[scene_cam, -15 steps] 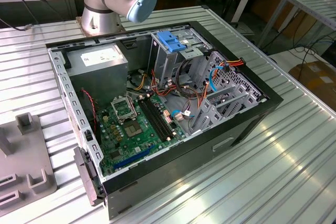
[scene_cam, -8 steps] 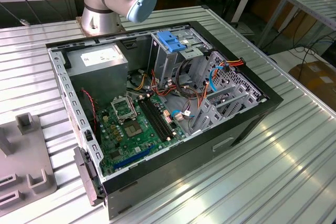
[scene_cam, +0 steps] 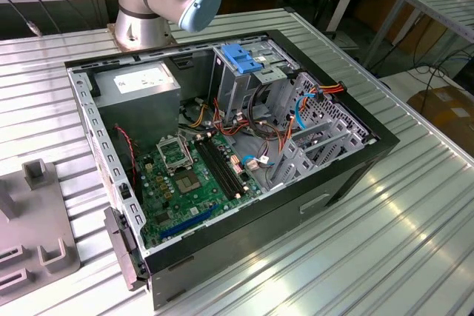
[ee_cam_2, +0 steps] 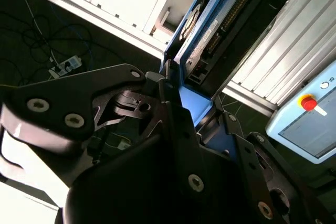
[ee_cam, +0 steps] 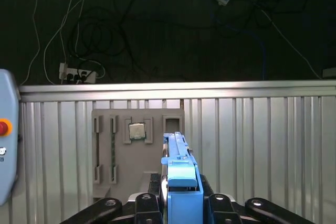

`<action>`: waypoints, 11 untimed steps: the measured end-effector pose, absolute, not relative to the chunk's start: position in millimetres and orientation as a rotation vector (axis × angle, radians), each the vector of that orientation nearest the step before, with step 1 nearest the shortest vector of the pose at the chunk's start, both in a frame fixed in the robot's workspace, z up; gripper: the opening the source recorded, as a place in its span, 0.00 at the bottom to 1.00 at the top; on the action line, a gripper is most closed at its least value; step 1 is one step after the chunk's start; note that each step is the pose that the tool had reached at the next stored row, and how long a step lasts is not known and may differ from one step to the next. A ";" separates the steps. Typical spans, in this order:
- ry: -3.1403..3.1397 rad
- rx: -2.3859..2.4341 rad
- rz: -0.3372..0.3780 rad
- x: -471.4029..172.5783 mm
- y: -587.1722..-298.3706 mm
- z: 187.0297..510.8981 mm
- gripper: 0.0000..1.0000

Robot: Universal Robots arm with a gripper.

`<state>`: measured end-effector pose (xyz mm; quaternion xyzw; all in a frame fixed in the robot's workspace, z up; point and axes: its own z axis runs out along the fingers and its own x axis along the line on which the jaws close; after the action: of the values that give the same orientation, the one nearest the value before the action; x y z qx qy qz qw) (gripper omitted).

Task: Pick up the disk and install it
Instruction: 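Pick up the disk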

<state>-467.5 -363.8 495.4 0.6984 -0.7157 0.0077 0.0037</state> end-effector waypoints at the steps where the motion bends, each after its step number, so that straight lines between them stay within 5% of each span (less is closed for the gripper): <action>1: -2.243 2.189 0.024 -467.5 -363.8 496.7 0.37; 11: -2.243 2.189 0.024 -467.5 -363.8 498.4 0.37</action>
<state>-467.5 -363.8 498.4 0.6984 -0.7157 0.0077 0.0037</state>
